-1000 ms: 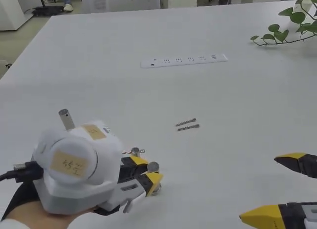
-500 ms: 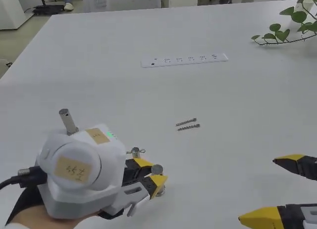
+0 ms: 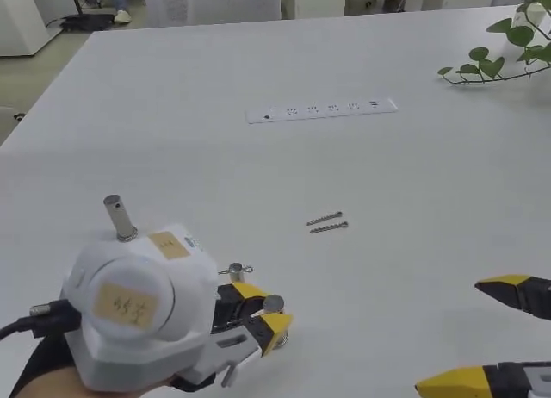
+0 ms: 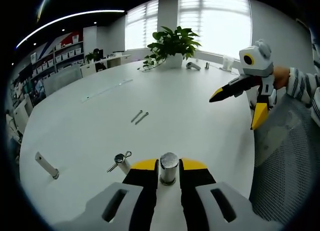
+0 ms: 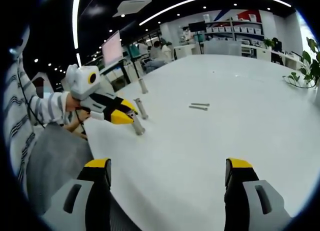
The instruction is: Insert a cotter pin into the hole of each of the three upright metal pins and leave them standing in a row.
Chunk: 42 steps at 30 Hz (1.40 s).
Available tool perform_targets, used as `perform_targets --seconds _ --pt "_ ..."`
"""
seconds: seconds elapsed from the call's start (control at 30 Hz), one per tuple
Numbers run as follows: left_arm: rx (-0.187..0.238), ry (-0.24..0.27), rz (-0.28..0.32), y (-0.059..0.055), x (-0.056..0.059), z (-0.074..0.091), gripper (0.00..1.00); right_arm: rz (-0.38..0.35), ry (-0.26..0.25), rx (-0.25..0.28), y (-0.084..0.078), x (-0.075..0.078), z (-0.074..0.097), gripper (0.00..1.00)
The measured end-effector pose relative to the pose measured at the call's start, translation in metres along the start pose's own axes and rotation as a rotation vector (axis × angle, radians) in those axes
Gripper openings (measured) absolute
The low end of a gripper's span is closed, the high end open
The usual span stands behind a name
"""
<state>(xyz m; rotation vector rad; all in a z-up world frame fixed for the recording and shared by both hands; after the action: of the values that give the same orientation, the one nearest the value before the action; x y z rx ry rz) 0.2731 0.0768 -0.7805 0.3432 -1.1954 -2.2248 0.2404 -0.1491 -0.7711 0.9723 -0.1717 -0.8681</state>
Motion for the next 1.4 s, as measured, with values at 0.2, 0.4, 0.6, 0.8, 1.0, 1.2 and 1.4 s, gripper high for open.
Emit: perform_targets --seconds 0.2,0.4,0.6,0.8,1.0,1.2,1.4 --pt "-0.028 -0.028 0.016 -0.005 0.004 -0.002 0.26 -0.005 0.004 0.009 0.001 0.001 0.001 0.95" --pt "-0.024 -0.066 -0.028 -0.012 0.008 -0.001 0.36 0.014 -0.005 0.003 0.004 0.005 0.003 0.95" --pt "0.005 -0.107 -0.001 -0.013 0.012 0.002 0.54 0.033 -0.015 0.004 0.009 0.010 0.006 0.95" --pt "0.020 -0.127 0.001 -0.017 0.017 0.010 0.62 0.060 -0.017 0.000 0.014 0.014 0.008 0.95" --pt "0.029 -0.114 0.032 -0.023 0.016 0.018 0.68 0.082 -0.016 -0.001 0.019 0.016 0.009 0.95" --pt "0.030 -0.068 0.076 -0.030 0.008 0.024 0.76 0.117 -0.008 -0.018 0.025 0.018 0.008 0.95" --pt "0.044 -0.034 0.091 -0.033 0.000 0.028 0.96 0.169 0.004 -0.043 0.036 0.022 0.006 0.95"
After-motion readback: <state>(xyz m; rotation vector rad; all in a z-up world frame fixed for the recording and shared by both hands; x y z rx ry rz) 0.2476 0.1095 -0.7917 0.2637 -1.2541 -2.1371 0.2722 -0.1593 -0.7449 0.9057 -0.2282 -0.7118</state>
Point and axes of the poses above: the centre of the closed fingertips' face, and the gripper's own axes: z roughly backward along the fingers, x roughly to its right, y roughly out of its top, the point moved 7 cm from there along z, roughly backward along the fingers, and after that the axes turned 1 degree about -y, right-handed, at the moved point
